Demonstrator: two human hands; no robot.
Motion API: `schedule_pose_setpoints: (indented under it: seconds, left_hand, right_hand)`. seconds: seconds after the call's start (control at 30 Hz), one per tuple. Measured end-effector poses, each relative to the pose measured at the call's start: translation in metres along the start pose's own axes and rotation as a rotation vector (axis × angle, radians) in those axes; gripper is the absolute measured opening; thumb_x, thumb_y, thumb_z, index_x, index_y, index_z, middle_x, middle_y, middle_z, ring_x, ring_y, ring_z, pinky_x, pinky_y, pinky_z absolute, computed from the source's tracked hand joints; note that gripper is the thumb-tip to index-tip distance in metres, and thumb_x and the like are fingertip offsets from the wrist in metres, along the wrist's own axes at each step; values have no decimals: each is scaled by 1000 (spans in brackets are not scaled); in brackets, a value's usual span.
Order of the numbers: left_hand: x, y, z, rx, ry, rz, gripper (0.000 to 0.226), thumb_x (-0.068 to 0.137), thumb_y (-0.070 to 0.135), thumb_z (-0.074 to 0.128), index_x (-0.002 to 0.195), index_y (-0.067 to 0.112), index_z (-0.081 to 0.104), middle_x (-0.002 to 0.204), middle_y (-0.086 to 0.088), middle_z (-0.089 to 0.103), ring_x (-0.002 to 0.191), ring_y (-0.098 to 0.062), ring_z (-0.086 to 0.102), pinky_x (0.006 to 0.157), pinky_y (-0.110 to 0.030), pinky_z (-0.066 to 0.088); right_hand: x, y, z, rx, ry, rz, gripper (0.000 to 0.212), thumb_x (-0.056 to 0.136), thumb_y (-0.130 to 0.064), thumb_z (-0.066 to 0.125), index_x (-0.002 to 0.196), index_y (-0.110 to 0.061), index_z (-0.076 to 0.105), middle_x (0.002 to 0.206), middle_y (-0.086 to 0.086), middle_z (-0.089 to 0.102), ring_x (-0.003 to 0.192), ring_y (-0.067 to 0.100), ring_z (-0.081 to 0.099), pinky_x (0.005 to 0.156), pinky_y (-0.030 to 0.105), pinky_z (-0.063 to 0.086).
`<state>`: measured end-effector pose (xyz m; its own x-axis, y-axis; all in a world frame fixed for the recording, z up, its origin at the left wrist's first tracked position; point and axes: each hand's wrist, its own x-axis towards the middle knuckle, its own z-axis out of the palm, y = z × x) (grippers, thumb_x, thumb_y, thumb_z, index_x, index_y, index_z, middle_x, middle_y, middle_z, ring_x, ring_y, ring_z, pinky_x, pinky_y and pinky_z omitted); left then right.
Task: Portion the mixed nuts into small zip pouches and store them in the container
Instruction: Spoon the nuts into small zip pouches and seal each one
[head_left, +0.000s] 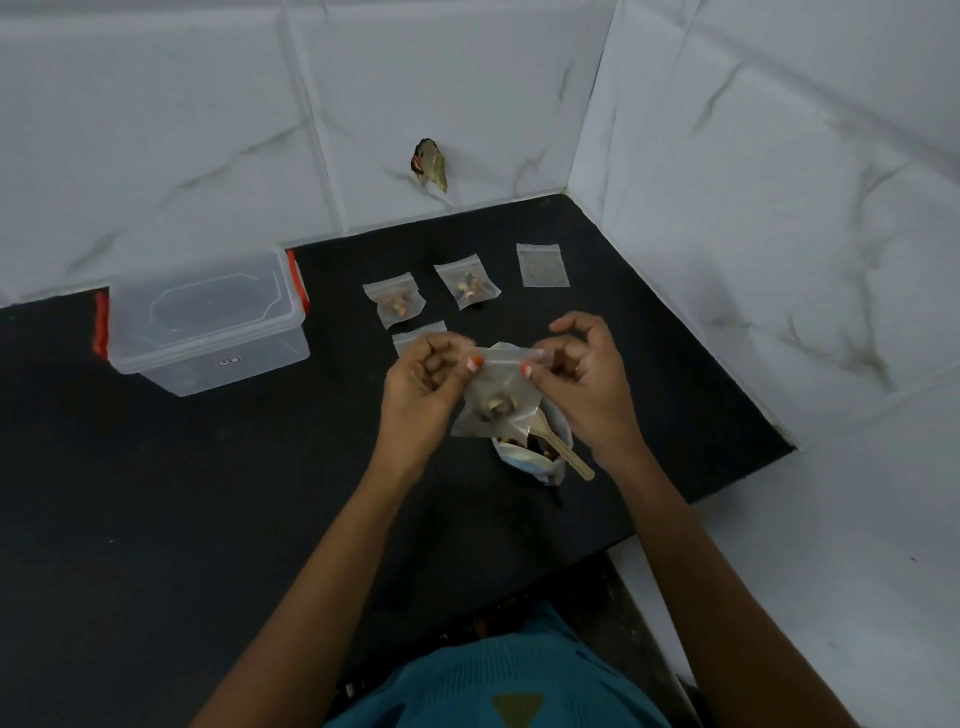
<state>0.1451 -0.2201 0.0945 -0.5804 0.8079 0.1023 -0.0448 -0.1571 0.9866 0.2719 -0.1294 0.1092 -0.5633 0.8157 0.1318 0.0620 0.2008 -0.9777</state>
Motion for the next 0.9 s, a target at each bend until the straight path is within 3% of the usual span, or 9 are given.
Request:
schedule_pose_setpoints:
  seconds: [0.13,0.23,0.33,0.4,0.47,0.63,0.9]
  left_hand:
    - [0,10,1,-12,-89,-20,35,80,3,62,105,25,52,96,4,63,87,0,65,71,-14,52]
    - [3,12,1,102,-125,-26,20,81,6,63,94,20,61,99,8,61,89,4,62,67,-13,51]
    - [5,11,1,154,-91,-9,12,80,13,65,89,21,63,96,6,64,92,-4,63,72,-18,54]
    - [6,13,2,141,-90,-35,11,81,12,64,88,21,62,95,2,64,89,-4,64,65,-16,54]
    - [6,16,4,126,-85,-51,12,83,9,63,88,19,61,92,2,64,82,1,64,61,-12,51]
    - [4,20,7,74,-80,-97,10,82,8,63,88,16,62,88,1,65,77,3,65,56,-10,50]
    - [5,16,2,37,-41,-108,14,84,7,60,90,18,65,80,13,71,82,-1,67,67,-13,51]
  right_hand:
    - [2,-5,3,111,18,56,45,79,7,63,105,-21,39,84,-1,63,80,1,63,76,18,53]
    - [3,-7,6,92,-11,36,47,77,7,65,101,-23,39,80,-2,64,77,0,64,74,16,52]
    - [3,-7,8,67,12,18,46,76,4,68,100,-24,40,79,-2,65,78,1,64,74,17,52]
    - [3,-8,8,86,18,26,45,76,2,68,102,-25,43,80,-2,65,79,2,64,74,18,53]
    - [1,-9,8,105,-4,39,38,79,-2,66,103,-26,49,85,-4,65,80,1,64,73,17,53]
    - [3,-7,9,2,-34,73,10,84,-7,62,83,-17,64,83,-10,62,76,-10,59,67,6,46]
    - [6,-5,9,10,104,118,6,84,-7,60,87,-12,63,85,-3,63,82,8,61,70,14,51]
